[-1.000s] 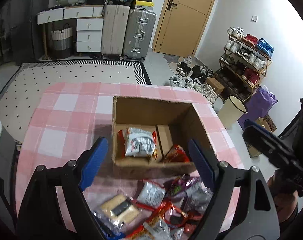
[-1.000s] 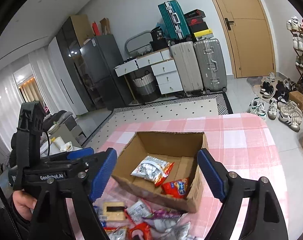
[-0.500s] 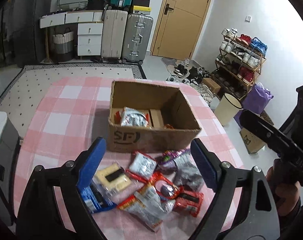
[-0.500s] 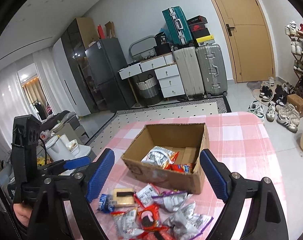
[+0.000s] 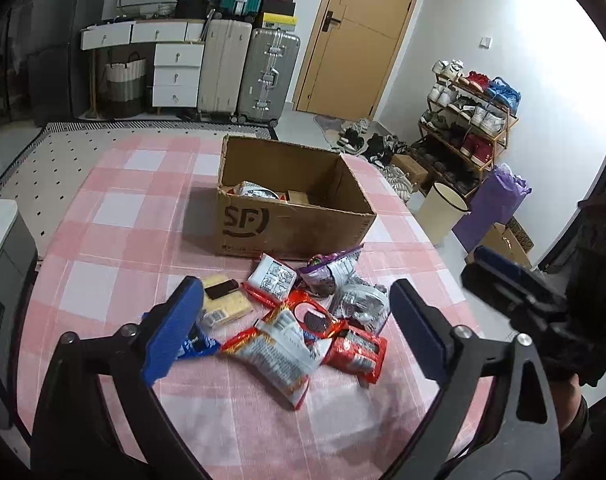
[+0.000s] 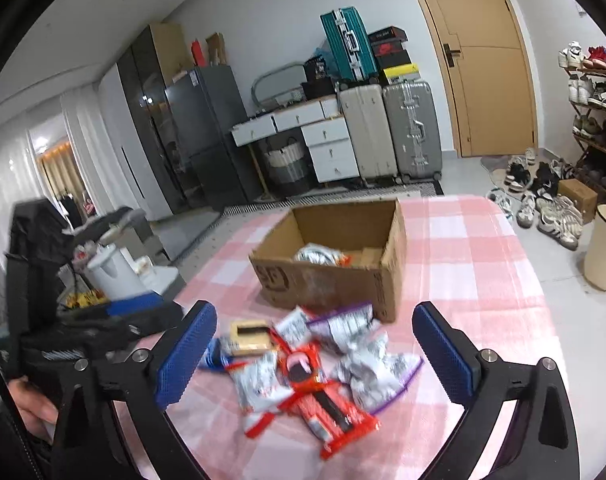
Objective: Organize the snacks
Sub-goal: 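Withdraw both tools from the box back toward the snack pile, then grasp the red chocolate bar with the right tool while the left tool approaches a white bag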
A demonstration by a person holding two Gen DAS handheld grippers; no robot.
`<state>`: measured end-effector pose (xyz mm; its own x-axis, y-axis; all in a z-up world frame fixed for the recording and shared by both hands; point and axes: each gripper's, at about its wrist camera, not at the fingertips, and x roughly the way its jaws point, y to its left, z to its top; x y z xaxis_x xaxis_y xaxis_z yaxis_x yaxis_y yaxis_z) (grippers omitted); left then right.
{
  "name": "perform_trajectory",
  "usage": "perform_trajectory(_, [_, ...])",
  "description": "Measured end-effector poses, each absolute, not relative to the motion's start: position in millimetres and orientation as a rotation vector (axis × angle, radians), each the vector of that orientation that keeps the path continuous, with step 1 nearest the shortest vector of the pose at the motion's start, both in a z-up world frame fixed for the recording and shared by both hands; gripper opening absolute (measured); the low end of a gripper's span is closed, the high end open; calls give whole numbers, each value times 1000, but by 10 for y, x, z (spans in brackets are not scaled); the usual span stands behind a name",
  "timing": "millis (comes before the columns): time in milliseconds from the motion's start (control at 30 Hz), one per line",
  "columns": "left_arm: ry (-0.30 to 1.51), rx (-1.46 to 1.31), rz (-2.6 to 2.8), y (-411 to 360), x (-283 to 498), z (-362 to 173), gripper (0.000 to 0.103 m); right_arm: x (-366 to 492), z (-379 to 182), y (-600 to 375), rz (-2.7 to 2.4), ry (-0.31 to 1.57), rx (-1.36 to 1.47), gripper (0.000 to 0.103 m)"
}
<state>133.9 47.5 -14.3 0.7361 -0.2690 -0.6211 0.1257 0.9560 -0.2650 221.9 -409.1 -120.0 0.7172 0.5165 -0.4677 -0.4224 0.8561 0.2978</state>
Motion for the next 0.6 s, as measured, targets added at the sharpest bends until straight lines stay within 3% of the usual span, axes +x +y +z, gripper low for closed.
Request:
perform_trajectory(67, [691, -215, -213, 497, 1217, -125, 102, 2140, -1240, -4092, 529, 576, 180, 100])
perform_trajectory(600, [705, -208, -219, 591, 657, -344, 102, 1669, -1761, -4065, 515, 681, 149, 100])
